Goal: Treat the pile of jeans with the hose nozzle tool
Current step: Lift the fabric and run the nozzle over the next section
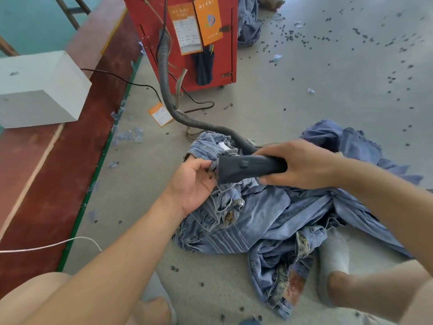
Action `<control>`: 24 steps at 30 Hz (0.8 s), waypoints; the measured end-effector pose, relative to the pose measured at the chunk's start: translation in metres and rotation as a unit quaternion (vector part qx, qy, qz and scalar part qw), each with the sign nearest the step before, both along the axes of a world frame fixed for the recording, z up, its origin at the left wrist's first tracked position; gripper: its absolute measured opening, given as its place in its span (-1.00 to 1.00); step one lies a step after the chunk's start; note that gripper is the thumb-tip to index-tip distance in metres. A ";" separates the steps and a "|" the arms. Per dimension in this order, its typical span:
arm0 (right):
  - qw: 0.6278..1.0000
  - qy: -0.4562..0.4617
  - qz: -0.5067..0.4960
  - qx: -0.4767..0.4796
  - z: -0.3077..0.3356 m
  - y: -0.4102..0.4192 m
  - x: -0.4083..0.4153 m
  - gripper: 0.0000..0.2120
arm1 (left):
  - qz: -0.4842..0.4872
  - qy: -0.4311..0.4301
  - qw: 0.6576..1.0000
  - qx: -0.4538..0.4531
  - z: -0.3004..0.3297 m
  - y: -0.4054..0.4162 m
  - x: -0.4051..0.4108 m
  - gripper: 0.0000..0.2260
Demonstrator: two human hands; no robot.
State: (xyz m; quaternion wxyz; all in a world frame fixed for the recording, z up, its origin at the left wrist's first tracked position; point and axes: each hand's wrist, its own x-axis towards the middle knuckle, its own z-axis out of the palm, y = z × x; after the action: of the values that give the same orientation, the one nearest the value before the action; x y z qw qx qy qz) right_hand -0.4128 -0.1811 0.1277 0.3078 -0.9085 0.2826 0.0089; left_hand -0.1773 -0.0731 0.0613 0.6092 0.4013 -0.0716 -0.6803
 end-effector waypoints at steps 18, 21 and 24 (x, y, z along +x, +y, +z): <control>0.981 -0.152 -0.111 -0.044 -0.012 -0.001 0.017 -0.78 | 0.005 0.015 1.000 -0.012 0.003 -0.003 0.014 -0.45; 0.971 -0.105 -0.200 -0.078 -0.015 -0.023 0.009 -0.71 | 0.078 0.026 0.996 -0.017 0.004 -0.006 0.027 -0.59; 0.981 -0.022 -0.173 -0.081 -0.021 -0.036 -0.004 -0.69 | 0.076 -0.053 0.996 -0.016 -0.001 -0.011 0.037 -0.55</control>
State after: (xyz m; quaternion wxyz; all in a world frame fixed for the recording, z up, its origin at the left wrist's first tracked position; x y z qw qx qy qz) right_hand -0.4163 -0.2167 0.1069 0.2366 -0.8676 0.4284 -0.0877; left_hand -0.1399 -0.0843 0.0605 0.6611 0.4310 -0.0839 -0.6083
